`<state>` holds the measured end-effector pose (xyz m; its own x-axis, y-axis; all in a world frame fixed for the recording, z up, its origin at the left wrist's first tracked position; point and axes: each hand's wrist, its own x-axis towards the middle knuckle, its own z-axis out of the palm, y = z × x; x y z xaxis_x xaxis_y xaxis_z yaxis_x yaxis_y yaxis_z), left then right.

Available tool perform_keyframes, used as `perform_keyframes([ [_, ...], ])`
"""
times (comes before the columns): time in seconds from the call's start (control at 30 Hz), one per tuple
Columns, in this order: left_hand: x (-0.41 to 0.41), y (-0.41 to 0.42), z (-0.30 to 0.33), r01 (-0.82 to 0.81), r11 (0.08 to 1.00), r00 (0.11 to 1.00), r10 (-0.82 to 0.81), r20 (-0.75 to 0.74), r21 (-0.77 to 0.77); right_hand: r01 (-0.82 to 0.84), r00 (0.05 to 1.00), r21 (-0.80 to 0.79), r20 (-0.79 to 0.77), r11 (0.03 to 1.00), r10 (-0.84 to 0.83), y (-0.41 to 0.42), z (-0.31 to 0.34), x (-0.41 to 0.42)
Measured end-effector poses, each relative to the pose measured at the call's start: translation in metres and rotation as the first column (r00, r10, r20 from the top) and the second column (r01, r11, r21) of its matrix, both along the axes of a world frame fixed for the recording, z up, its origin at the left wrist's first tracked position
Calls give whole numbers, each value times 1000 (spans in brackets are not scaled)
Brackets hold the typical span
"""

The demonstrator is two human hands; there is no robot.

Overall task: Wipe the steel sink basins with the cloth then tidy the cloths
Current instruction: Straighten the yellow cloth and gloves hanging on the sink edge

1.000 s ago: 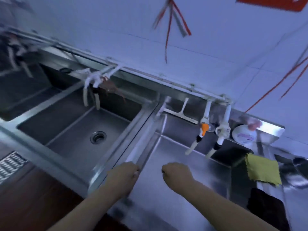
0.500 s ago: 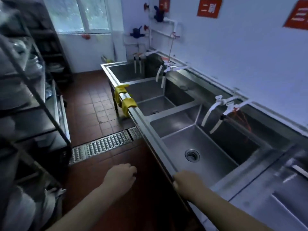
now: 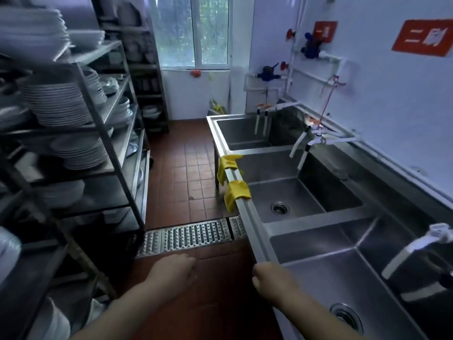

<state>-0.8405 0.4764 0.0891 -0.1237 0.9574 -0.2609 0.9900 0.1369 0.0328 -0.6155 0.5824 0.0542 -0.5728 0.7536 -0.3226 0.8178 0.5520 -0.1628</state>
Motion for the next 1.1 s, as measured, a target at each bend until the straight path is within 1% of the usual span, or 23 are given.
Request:
perform_keyframes([
  [0.13,-14,55,7,-46,998,998,44,34,46,2,999,41,-40,999,0,61,1,-21],
  [0.27,-32,99,-3,-53,999,994,53,99,-8,31,998,16,-62,999,-30,109,-6,-39],
  [0.4,-61,145,-15,-36,998,994,42,102,-58,52,998,28,-46,998,-51,156,-16,-59],
  [0.57,-108,215,-28,15,998,987,-5,158,-61,148,989,-13,-23,989,-149,208,-27,-91],
  [0.67,-144,263,-33,45,998,981,-35,189,-44,246,968,-47,-34,968,-247,242,-31,-116],
  [0.8,-189,327,-32,114,993,976,-108,190,-24,389,920,-35,-42,920,-391,283,-31,-150],
  [0.9,-216,374,-33,148,988,973,-139,186,-33,455,889,-32,-54,890,-456,305,-32,-171],
  [1.1,-229,444,-55,241,968,948,-221,228,-67,582,806,-99,-65,807,-589,338,-45,-193],
])
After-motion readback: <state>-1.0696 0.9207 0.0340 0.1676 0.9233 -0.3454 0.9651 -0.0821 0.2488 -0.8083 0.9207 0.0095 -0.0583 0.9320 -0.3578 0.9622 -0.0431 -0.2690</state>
